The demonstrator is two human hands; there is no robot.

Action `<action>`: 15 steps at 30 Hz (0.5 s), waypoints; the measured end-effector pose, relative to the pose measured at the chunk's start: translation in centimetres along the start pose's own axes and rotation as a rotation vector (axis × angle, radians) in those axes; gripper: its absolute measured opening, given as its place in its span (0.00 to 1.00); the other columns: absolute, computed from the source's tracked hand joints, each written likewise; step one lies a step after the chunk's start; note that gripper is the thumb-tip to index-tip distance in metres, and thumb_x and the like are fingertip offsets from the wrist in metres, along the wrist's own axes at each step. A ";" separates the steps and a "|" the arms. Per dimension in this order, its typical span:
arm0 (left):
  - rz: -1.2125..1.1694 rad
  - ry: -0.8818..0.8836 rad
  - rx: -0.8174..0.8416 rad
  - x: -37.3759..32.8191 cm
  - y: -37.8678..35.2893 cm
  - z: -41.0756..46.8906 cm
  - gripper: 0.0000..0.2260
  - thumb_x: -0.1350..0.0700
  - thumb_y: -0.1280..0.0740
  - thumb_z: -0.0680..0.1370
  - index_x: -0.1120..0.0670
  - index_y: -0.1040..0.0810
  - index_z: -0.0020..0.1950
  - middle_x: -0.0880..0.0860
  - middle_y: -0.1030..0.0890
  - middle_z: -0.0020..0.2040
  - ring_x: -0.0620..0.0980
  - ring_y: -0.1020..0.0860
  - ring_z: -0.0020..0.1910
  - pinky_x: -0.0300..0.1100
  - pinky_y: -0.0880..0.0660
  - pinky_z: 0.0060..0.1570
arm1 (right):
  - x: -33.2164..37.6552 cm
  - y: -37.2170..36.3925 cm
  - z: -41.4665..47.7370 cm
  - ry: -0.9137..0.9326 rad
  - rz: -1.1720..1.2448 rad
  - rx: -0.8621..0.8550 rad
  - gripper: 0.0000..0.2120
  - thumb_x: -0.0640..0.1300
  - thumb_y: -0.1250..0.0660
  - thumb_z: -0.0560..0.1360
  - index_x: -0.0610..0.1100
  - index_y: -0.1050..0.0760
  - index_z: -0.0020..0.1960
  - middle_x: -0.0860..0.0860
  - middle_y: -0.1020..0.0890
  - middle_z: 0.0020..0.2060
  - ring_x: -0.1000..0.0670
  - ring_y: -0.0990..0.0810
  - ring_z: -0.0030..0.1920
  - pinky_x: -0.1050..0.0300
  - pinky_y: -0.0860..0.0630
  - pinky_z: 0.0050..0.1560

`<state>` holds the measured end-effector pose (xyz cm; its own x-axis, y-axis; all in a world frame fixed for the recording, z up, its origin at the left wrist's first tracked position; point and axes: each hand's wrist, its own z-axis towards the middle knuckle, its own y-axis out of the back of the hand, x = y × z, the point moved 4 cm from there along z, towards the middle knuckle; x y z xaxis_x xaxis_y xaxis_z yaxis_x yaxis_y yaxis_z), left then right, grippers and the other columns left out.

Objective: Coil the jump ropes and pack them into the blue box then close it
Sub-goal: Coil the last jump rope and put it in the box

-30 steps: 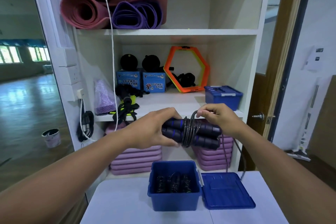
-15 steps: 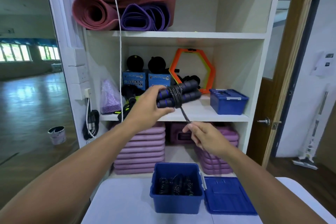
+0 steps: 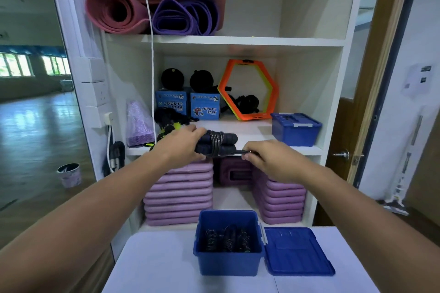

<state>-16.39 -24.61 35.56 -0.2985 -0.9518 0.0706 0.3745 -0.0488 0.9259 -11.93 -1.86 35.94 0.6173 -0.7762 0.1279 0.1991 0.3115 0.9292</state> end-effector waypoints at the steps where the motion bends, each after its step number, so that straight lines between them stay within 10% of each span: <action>1: 0.015 -0.032 0.029 -0.5 -0.2 -0.2 0.26 0.43 0.28 0.75 0.50 0.32 0.69 0.54 0.27 0.60 0.61 0.23 0.56 0.55 0.23 0.53 | 0.1 0.6 0.3 0.024 -0.047 -0.012 0.11 0.51 0.42 0.82 0.48 0.24 0.52 0.49 0.18 0.46 0.45 0.23 0.47 0.46 0.25 0.47; 7: -0.075 -0.279 0.135 -4.3 -0.9 -2.5 0.25 0.44 0.28 0.74 0.48 0.31 0.68 0.48 0.28 0.55 0.55 0.23 0.53 0.46 0.28 0.49 | 0.6 3.7 1.8 0.193 -0.269 -0.134 0.13 0.55 0.40 0.81 0.51 0.20 0.54 0.55 0.18 0.49 0.49 0.21 0.49 0.49 0.26 0.47; 15: -0.244 -0.439 0.121 -6.4 0.8 -5.2 0.26 0.42 0.26 0.73 0.48 0.30 0.67 0.41 0.31 0.53 0.43 0.29 0.50 0.38 0.32 0.49 | 0.3 4.1 2.3 0.185 0.076 -0.087 0.16 0.63 0.32 0.69 0.51 0.18 0.45 0.58 0.19 0.39 0.57 0.23 0.41 0.51 0.24 0.42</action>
<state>-9.61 -20.10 33.89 -0.7148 -0.6988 -0.0276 0.1515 -0.1932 0.9694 -12.68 -2.06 40.61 0.7603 -0.6377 0.1234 0.2064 0.4173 0.8850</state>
